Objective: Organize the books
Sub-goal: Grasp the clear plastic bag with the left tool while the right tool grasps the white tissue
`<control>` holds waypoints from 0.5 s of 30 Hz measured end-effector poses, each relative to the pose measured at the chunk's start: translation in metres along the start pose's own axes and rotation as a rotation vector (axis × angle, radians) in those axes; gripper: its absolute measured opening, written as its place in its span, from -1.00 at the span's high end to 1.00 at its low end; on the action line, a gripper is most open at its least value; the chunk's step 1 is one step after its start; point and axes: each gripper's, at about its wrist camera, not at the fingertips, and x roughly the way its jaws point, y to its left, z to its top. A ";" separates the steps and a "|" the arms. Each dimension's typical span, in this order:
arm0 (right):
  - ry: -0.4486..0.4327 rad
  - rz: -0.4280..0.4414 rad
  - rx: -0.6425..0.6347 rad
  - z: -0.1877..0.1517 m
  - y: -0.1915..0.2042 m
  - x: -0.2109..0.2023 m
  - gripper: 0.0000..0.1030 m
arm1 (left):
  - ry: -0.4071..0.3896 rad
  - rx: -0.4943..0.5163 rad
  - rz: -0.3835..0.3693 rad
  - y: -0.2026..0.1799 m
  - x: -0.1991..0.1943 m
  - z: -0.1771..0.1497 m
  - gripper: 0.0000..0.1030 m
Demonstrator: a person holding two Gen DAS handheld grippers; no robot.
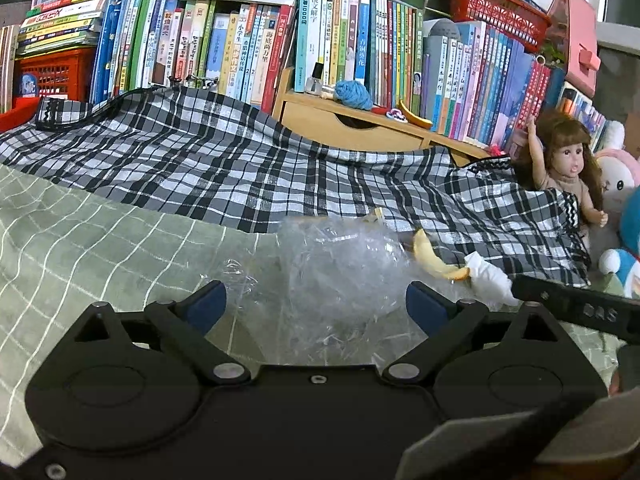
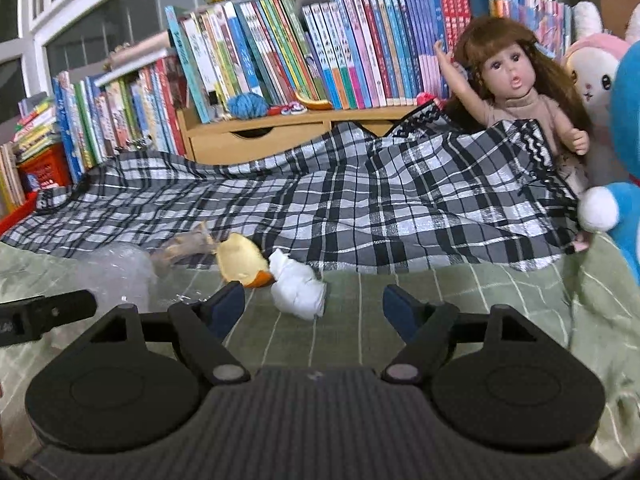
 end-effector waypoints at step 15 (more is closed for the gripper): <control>0.062 0.009 -0.009 -0.001 0.009 0.030 0.21 | 0.012 -0.039 -0.070 0.008 -0.004 0.024 -0.89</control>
